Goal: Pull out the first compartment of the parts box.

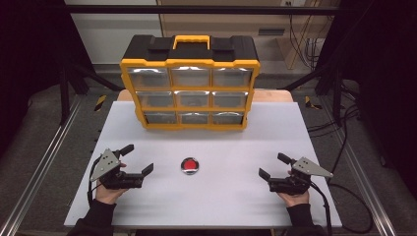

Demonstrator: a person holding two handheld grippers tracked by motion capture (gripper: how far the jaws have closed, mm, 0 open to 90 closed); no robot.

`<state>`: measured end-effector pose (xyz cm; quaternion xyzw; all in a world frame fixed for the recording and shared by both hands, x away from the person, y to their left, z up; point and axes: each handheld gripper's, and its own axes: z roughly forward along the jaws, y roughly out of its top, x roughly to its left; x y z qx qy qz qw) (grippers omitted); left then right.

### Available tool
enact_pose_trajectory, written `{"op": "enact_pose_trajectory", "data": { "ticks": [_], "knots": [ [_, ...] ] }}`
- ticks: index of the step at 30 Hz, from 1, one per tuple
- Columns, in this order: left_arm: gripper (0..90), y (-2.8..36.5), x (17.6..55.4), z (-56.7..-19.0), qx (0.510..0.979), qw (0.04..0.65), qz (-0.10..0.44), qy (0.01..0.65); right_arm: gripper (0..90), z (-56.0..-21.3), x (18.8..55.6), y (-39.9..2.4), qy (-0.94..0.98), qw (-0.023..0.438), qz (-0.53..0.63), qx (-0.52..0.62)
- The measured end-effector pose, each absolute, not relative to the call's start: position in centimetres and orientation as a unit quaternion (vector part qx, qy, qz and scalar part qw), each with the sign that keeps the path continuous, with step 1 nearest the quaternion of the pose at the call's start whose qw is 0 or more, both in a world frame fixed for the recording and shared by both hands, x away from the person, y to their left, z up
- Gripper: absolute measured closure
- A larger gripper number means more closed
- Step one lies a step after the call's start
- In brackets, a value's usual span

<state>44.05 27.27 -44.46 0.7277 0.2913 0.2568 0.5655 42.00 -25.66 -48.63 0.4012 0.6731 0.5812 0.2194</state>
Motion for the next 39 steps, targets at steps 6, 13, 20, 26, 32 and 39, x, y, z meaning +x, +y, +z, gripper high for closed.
{"op": "enact_pose_trajectory", "data": {
  "ticks": [6,13,20,26,32,39],
  "knots": [
    [2.0,27.1,44.6,-43.5,0.739,0.556,0.263,0.275,1.8,-48.6,42.0,-25.7,0.674,0.223,0.58,0.399],
    [1.9,26.8,44.9,-42.0,0.743,0.556,0.28,0.247,1.8,-48.6,42.0,-25.7,0.674,0.222,0.58,0.4],
    [2.3,26.7,45.5,-40.8,0.758,0.541,0.283,0.231,1.8,-48.6,42.0,-25.7,0.674,0.223,0.58,0.4],
    [2.2,26.2,46.1,-39.5,0.773,0.516,0.302,0.212,1.7,-48.6,42.0,-25.7,0.674,0.224,0.579,0.4],
    [2.1,25.7,46.6,-38.6,0.78,0.506,0.314,0.194,1.7,-48.6,42.0,-25.7,0.675,0.225,0.579,0.399],
    [2.2,25.3,47.2,-37.4,0.791,0.483,0.333,0.173,1.7,-48.6,42.0,-25.7,0.674,0.226,0.579,0.399]
  ]
}}
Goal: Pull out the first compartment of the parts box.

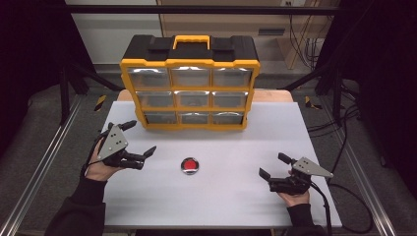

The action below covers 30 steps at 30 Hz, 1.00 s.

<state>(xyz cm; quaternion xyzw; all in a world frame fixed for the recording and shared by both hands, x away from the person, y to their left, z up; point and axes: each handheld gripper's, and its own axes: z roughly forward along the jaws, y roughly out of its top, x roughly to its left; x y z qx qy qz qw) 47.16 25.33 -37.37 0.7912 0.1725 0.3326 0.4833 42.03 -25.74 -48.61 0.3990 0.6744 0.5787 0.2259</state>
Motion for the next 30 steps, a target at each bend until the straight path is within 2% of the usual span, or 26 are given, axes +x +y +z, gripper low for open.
{"op": "enact_pose_trajectory", "data": {
  "ticks": [13,30],
  "knots": [
    [2.2,24.3,48.4,-35.1,0.812,0.439,0.366,0.117,1.7,-48.6,42.0,-25.8,0.674,0.226,0.579,0.399],
    [2.3,23.3,49.8,-33.1,0.815,0.389,0.426,0.065,1.6,-48.6,42.0,-25.8,0.674,0.226,0.579,0.4]
  ]
}}
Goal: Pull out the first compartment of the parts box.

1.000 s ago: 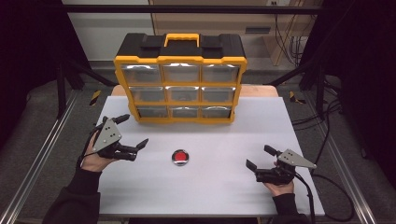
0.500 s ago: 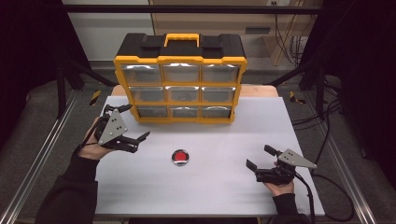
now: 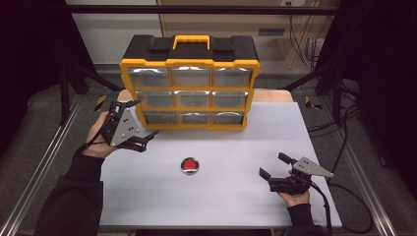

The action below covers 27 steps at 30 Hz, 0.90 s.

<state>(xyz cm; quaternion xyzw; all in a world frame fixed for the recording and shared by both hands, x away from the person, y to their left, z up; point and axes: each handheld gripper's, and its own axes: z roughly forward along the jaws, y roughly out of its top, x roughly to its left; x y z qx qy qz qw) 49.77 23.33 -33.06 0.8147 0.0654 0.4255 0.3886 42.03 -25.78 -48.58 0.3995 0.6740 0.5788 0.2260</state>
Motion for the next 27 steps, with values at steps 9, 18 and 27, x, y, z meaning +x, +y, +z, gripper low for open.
{"op": "enact_pose_trajectory", "data": {
  "ticks": [9,18,27],
  "knots": [
    [2.4,22.9,50.6,-32.3,0.816,0.355,0.456,0.028,1.6,-48.5,42.0,-25.8,0.672,0.224,0.58,0.402],
    [3.1,22.6,51.4,-31.7,0.813,0.33,0.479,-0.007,1.5,-48.5,42.0,-25.8,0.673,0.224,0.579,0.402],
    [3.3,22.3,52.4,-30.8,0.811,0.305,0.499,-0.02,1.5,-48.5,42.0,-25.8,0.672,0.223,0.58,0.404]
  ]
}}
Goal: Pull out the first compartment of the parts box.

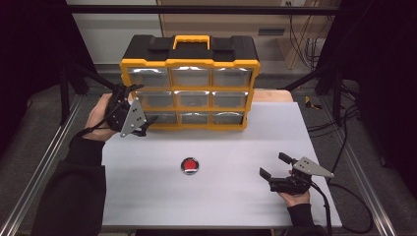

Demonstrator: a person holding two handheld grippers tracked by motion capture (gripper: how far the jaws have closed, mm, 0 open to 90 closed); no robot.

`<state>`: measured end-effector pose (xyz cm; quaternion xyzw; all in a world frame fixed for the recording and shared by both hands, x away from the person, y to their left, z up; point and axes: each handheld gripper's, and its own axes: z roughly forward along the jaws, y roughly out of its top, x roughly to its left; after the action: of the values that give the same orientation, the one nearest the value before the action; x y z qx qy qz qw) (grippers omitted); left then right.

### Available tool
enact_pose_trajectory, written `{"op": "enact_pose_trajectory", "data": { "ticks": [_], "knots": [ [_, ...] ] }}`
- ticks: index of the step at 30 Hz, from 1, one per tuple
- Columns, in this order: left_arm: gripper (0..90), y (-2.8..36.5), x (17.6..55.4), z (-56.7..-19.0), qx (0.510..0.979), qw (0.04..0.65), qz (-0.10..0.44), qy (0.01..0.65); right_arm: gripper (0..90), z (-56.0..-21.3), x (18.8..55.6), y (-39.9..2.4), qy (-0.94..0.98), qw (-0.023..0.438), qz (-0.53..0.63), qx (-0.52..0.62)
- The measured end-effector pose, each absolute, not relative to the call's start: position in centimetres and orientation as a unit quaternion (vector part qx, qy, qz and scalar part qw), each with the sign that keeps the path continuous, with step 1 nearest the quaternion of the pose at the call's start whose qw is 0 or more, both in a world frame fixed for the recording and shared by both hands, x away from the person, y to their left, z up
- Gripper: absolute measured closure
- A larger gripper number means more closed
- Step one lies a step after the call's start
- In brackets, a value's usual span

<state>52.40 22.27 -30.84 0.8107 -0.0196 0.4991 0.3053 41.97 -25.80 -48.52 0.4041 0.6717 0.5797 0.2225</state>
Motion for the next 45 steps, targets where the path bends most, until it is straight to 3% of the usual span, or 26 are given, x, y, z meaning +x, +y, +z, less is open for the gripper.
{"op": "enact_pose_trajectory", "data": {
  "ticks": [16,45],
  "knots": [
    [5.1,21.8,54.2,-29.8,0.799,0.286,0.525,-0.057,1.4,-48.6,42.1,-25.8,0.673,0.223,0.579,0.402],
    [13.4,21.2,58.1,-30.5,0.783,0.185,0.584,-0.109,1.4,-48.5,42.0,-25.9,0.671,0.226,0.58,0.404]
  ]
}}
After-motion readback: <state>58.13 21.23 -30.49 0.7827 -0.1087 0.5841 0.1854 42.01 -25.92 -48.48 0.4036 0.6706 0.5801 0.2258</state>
